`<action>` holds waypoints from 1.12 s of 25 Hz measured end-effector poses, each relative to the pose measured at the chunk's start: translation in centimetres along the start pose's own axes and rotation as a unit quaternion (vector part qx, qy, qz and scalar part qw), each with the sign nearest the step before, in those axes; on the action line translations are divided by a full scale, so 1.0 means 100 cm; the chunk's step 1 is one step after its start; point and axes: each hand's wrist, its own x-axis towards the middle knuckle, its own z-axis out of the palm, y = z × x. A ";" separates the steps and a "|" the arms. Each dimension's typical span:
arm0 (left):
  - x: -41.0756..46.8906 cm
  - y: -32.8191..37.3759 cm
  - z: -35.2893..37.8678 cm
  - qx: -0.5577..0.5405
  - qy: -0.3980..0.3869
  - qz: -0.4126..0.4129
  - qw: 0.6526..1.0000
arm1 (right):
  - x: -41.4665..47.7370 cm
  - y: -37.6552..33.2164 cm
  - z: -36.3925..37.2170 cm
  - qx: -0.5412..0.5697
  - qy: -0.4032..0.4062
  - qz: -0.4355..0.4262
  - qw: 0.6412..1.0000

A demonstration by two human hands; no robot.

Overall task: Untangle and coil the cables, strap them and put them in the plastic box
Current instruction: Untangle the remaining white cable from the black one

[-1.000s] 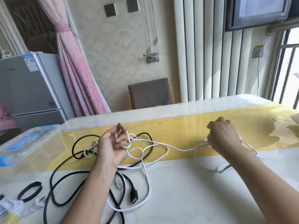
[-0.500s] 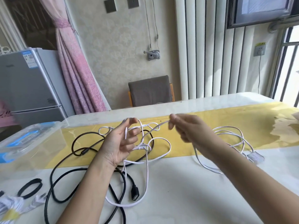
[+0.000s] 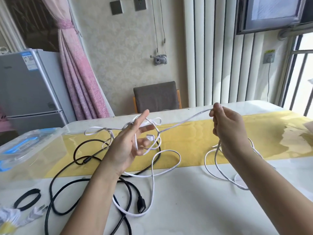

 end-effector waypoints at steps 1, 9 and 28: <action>-0.002 -0.001 0.002 0.023 -0.038 -0.018 0.999 | 0.004 0.005 -0.004 -0.098 -0.019 -0.013 0.995; -0.005 -0.024 0.018 0.102 -0.115 -0.015 0.988 | -0.037 0.011 0.023 -0.335 -0.298 -0.043 0.893; 0.007 -0.009 -0.021 0.058 -0.011 0.095 0.994 | 0.001 -0.006 -0.006 0.058 -0.062 0.023 0.996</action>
